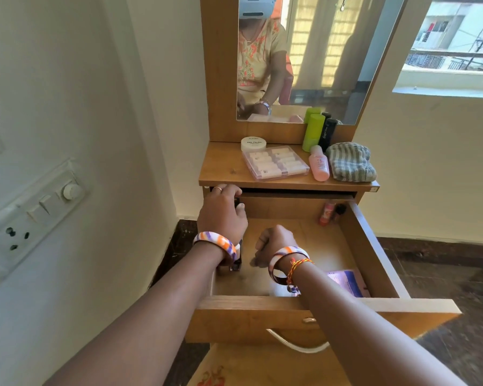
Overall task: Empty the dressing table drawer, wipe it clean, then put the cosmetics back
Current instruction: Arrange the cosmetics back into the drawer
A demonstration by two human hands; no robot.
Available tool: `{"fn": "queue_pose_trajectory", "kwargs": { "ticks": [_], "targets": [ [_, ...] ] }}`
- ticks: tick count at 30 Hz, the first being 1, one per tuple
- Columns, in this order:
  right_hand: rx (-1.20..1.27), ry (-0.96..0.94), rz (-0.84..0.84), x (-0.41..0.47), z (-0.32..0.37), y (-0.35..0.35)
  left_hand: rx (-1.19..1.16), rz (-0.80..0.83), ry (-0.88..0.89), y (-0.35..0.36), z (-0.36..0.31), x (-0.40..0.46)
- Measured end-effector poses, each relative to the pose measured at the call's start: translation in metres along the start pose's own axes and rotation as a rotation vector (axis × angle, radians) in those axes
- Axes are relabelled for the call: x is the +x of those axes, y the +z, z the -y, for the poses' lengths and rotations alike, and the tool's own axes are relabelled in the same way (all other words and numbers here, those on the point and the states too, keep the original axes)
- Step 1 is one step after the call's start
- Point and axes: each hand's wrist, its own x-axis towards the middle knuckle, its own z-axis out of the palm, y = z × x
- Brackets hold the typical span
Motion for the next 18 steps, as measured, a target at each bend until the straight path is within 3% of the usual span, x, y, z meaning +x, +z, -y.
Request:
{"fn": "queue_pose_trajectory", "kwargs": {
  "ticks": [6,12,18],
  "targets": [
    [0.142,-0.069,-0.146,0.003,-0.017,-0.036,0.145,0.195,0.101,0.014,-0.022,0.038],
    [0.512,-0.007,-0.171,0.006,-0.033,-0.05,0.396,0.305,0.133,0.034,-0.038,0.072],
    [0.964,0.055,-0.045,0.003,-0.028,-0.056,0.485,0.293,0.202,0.042,-0.035,0.081]
  ]
}}
